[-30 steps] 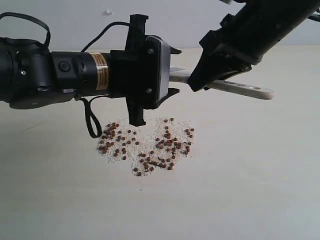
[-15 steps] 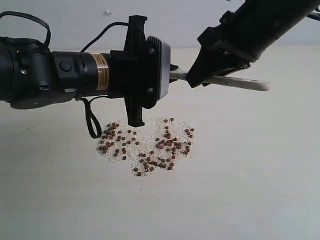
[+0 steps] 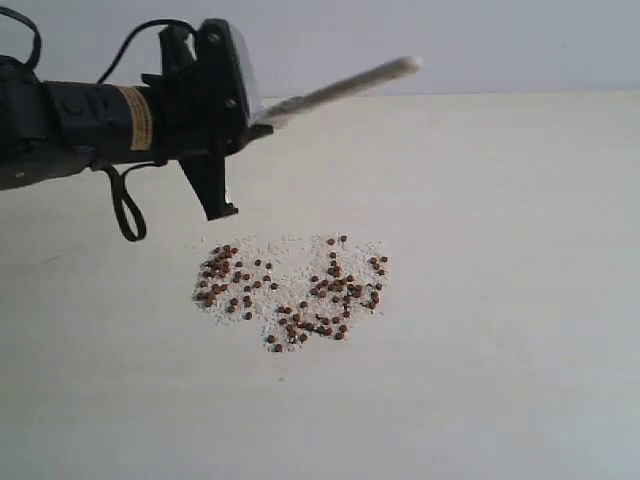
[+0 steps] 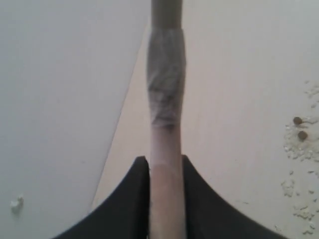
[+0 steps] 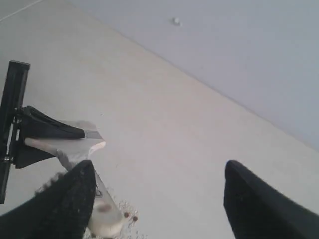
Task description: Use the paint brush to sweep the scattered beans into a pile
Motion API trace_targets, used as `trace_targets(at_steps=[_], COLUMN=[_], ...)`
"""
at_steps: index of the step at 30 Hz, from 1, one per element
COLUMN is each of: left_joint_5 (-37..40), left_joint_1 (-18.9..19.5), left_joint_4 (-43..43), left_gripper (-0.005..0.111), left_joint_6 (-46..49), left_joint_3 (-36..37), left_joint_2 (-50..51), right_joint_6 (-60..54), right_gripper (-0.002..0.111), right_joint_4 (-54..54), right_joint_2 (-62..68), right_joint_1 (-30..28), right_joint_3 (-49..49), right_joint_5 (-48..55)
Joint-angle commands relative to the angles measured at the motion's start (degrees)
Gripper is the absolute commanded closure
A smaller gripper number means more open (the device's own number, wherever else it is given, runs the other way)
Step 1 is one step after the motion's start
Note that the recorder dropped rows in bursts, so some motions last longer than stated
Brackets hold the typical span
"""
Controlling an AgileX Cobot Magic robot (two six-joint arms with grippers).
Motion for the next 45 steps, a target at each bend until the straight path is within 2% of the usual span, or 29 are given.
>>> trace_targets(at_steps=[1,6,12,16,21,24,39,45], left_joint_5=[-7.76,-21.85,-33.58,-41.57,-48.86,-50.91,-51.85,-51.85], left_joint_1=[5.53,12.02,18.46,21.30,22.14,22.14,22.14,22.14], left_joint_4=[10.59,21.25,26.10,28.06,31.78,34.23,38.28,38.25], left_gripper=[0.107,0.107,0.107,0.107,0.107,0.107,0.107,0.107], left_joint_6=[-15.82,-29.71,-38.79,-43.15,-46.93,-50.57,-66.64,-67.16], left_joint_3=[-0.17,-0.17,-0.17,-0.30,-1.64,-3.54,-14.31,-15.44], left_joint_2=[0.28,0.28,0.28,0.28,1.16,2.91,13.15,14.13], right_joint_6=[-10.23,-27.81,-57.70,-72.19,-83.62,-83.74,-83.74,-83.74], right_gripper=[0.042,0.042,0.042,0.042,0.042,0.042,0.042,0.042], right_joint_4=[6.26,19.19,41.66,55.76,68.46,68.46,68.46,68.46], right_joint_2=[-0.89,-0.89,-0.54,1.61,6.64,10.16,19.16,20.78], right_joint_1=[0.02,0.02,0.02,0.02,0.02,0.02,0.02,0.02], right_joint_3=[3.74,10.42,16.71,18.40,18.40,16.87,8.45,6.72], right_joint_5=[-4.89,-10.74,-10.12,-3.88,9.10,13.39,18.52,18.70])
